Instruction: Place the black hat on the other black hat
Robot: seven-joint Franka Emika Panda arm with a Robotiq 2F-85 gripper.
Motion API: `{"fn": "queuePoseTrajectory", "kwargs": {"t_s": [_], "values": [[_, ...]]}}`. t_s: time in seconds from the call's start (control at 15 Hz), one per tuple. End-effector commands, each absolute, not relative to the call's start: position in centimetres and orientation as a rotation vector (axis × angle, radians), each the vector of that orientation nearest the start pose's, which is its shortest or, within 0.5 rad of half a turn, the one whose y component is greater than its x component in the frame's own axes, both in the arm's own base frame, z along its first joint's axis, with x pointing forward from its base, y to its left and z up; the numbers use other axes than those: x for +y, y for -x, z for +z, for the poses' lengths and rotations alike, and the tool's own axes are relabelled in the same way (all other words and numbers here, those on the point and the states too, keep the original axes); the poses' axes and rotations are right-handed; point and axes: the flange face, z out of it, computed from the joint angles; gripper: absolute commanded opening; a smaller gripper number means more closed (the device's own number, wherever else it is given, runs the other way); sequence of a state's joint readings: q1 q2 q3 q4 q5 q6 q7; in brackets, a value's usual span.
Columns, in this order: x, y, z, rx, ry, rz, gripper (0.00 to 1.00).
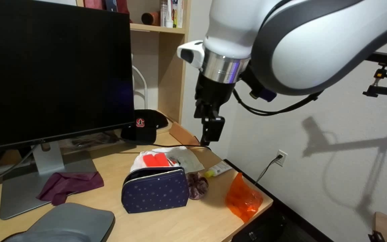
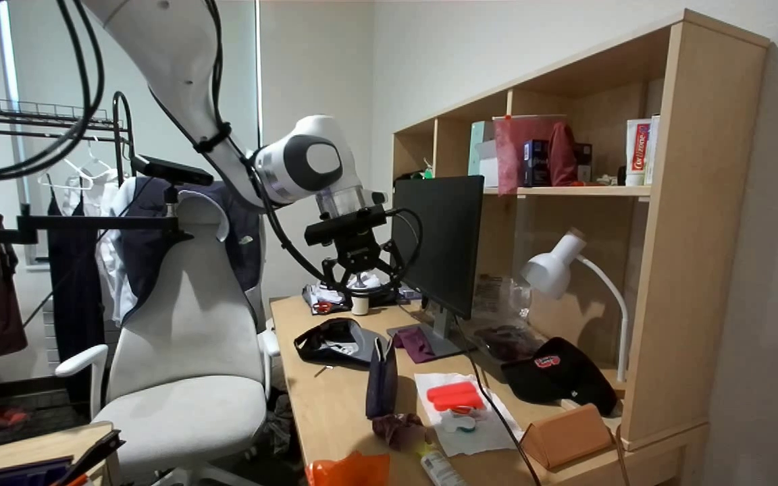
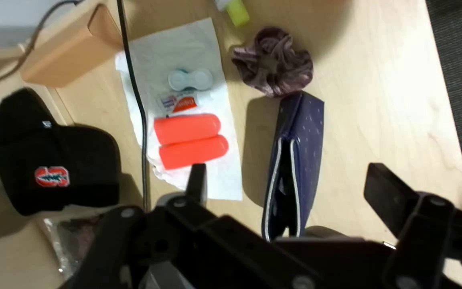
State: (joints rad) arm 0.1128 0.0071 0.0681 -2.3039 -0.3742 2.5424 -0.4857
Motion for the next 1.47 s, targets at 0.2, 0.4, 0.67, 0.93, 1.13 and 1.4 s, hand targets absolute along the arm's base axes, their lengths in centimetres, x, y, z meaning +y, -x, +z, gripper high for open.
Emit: {"fn": "queuePoseTrajectory", "kwargs": {"t_s": [0.2,0.4,0.67,0.93,1.13,1.4], "values": [[19.4,-55.6,34.5,-2.009,2.636,-0.314,1.00],[22.6,-56.3,33.5,-2.156,2.432,-0.335,1.00],[23.7,-55.5,33.0,-2.186,2.397,-0.300,1.00],[23.4,-55.6,32.9,-2.179,2.405,-0.296,1.00],[25.3,-56.7,29.9,-2.272,2.252,-0.280,1.00],[29.0,-57.6,26.0,-2.383,2.047,-0.244,1.00]]}}
